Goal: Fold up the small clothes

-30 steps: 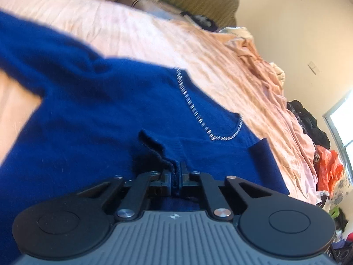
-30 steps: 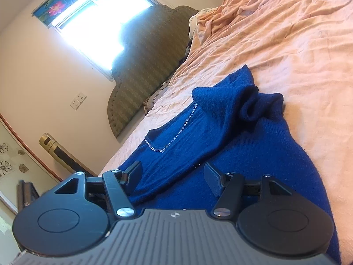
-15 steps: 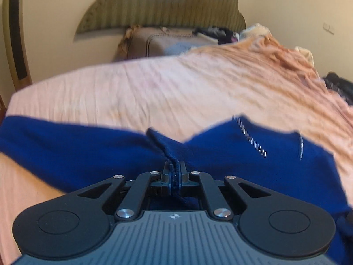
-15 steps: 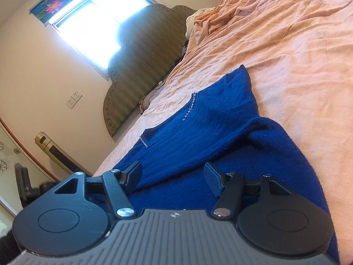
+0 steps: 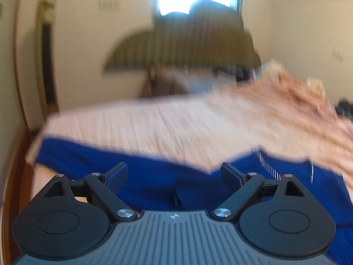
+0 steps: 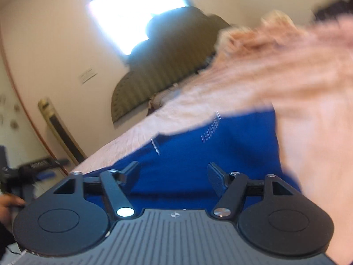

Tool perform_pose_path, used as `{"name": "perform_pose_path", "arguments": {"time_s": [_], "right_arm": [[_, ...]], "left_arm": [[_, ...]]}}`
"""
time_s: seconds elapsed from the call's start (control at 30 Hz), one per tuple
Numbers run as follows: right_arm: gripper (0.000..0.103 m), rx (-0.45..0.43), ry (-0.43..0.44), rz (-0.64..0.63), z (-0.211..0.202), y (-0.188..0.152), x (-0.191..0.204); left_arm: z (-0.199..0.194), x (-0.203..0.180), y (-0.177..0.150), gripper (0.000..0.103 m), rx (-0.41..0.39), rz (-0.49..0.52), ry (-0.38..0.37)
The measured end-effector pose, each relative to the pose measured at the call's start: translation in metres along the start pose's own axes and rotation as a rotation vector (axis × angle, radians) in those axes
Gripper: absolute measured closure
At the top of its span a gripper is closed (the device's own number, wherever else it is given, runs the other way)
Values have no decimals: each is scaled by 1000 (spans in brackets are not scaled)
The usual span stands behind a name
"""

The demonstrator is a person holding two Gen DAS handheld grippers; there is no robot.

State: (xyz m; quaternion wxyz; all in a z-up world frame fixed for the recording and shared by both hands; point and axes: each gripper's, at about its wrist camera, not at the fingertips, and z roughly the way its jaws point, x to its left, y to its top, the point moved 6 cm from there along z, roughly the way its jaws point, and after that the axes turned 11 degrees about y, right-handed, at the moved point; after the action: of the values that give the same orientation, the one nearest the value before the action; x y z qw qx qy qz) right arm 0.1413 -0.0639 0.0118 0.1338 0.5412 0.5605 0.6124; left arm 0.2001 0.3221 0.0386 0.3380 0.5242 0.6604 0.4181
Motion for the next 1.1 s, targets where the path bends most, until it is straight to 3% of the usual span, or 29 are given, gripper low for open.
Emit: {"name": "perform_pose_path", "arguments": {"time_s": [0.07,0.2,0.3,0.33,0.37,0.47,0.57,0.63,0.7,0.8,0.9,0.97,1.03,1.1], "right_arm": [[13,33,-36,-44,24,20,-7],[18,172,-189,-110,85,35,-45],[17,284,-319,-134,105,20,-80],[16,279,-340,-188,103,13,-86],[14,271,-327,-209,99,10,-87],[11,225,-272,-136,91,10,-93],[7,244,-275,-157,95,8,-92],[6,257,-283,-175,98,8,-89],[6,246,-274,-163,95,8,-89],[6,214,-243,-119,90,11,-92],[6,201,-234,-102,90,12,-94],[5,204,-235,-105,90,12,-95],[5,207,-241,-110,90,11,-94],[5,209,-245,-113,89,11,-94]], "left_arm": [[-3,-15,0,12,-5,17,-81],[18,-66,-23,12,99,50,-230],[47,-87,-47,12,229,9,-245],[57,-87,-54,12,273,-19,-233],[67,-85,-62,12,315,-48,-222],[63,-80,-70,10,241,-54,-255],[51,-75,-65,10,239,-53,-305],[33,-49,-54,10,194,-176,-344],[16,-4,-41,9,86,-292,-358],[19,93,-29,9,27,-537,-258],[40,206,-44,9,46,-903,-127],[53,261,-65,9,61,-1081,-21],[75,294,-88,10,137,-1178,33],[99,305,-106,10,214,-1231,11]]}}
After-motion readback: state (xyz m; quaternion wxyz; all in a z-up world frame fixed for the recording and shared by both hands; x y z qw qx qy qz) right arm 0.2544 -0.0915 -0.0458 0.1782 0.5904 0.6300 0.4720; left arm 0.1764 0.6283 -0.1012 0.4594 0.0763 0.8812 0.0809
